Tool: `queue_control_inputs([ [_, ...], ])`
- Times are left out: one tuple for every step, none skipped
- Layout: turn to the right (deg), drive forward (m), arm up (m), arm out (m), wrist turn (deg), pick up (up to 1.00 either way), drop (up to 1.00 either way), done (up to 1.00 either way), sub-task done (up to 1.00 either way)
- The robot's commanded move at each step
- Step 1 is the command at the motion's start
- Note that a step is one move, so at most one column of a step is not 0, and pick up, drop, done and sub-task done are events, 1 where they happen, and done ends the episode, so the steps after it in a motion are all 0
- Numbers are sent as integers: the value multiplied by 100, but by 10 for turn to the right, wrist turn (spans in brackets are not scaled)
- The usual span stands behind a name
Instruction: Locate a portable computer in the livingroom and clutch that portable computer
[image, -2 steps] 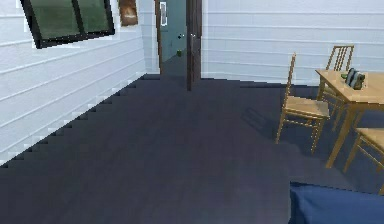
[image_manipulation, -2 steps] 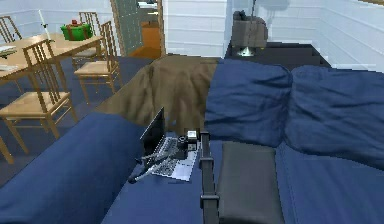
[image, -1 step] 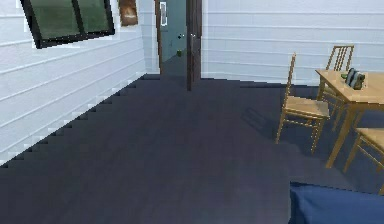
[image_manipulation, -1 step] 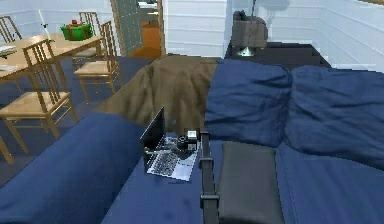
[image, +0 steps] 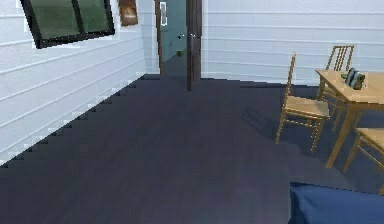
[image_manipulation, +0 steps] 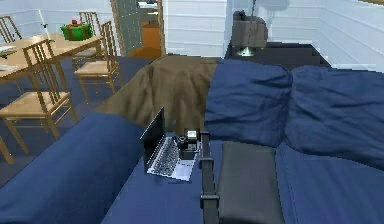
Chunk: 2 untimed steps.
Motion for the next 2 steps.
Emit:
queue_control_inputs([
  [0,0,0,0,30,0,0,0,0],
  [0,0,-30,0,0,0,0,0,0],
])
